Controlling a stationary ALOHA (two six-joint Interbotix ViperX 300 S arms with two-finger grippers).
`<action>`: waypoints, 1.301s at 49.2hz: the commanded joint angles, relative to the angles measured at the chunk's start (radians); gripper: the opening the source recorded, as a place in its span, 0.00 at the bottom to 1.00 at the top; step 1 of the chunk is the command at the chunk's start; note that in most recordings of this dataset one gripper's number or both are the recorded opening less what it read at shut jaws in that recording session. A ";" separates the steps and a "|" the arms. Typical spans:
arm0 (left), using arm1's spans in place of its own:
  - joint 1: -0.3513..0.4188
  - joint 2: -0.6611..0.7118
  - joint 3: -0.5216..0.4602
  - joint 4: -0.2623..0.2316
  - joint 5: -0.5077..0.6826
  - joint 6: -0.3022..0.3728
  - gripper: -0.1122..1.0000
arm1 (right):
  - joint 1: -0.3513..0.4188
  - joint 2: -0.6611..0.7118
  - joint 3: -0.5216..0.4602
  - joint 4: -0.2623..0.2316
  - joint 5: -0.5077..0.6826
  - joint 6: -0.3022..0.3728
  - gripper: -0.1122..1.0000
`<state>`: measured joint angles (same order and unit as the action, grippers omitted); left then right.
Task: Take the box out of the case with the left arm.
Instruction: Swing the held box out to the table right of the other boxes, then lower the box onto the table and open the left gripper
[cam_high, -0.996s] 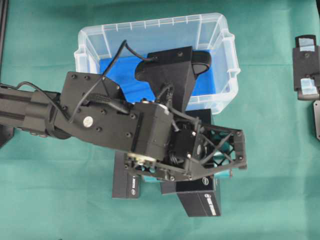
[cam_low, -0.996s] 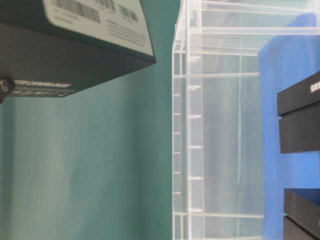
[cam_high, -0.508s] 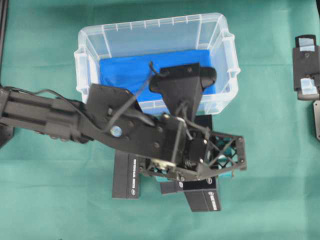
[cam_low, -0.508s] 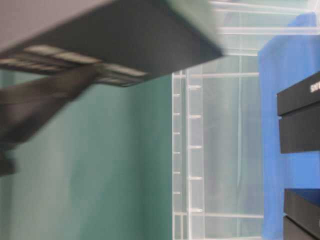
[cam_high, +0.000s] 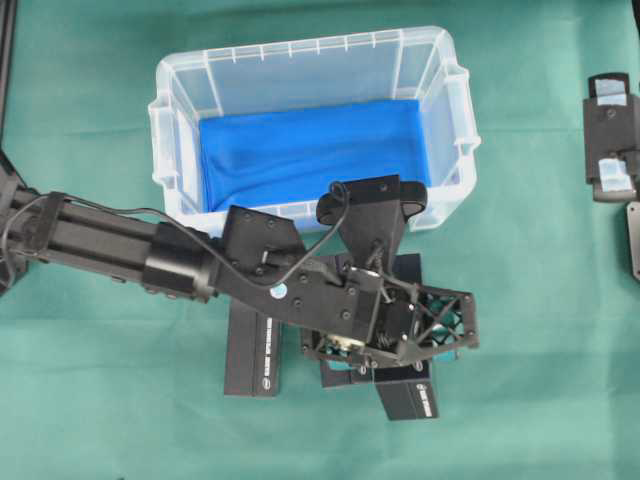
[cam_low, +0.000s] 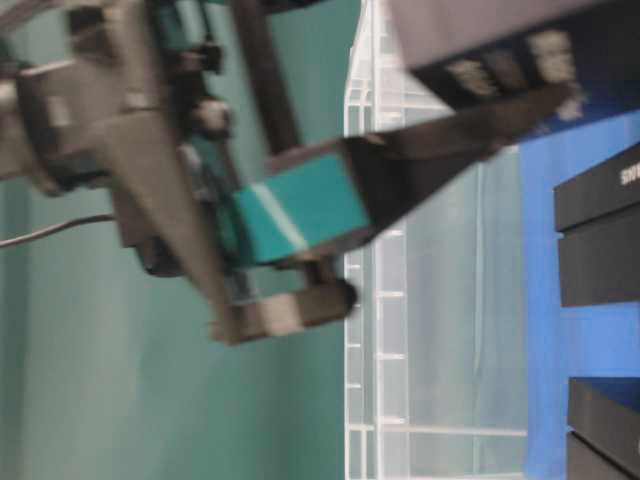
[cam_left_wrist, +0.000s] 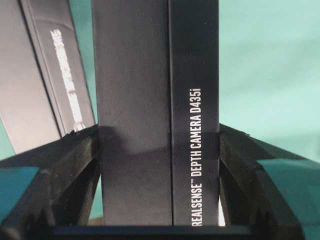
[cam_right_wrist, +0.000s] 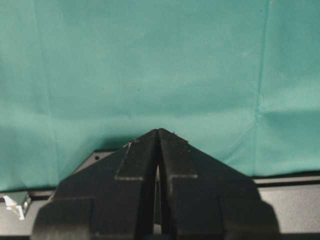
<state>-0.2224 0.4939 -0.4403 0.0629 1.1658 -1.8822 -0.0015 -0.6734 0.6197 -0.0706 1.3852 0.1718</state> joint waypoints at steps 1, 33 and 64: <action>0.003 -0.020 -0.003 0.005 -0.014 0.000 0.64 | -0.002 -0.002 -0.011 0.000 -0.006 -0.002 0.10; 0.011 -0.014 0.012 -0.003 -0.048 0.008 0.64 | 0.000 -0.002 -0.008 0.000 -0.005 0.002 0.10; 0.006 -0.023 0.032 -0.006 -0.091 0.012 0.67 | 0.000 -0.006 -0.008 -0.002 -0.002 0.002 0.10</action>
<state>-0.2148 0.5077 -0.4004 0.0552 1.0799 -1.8715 -0.0015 -0.6765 0.6213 -0.0706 1.3867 0.1718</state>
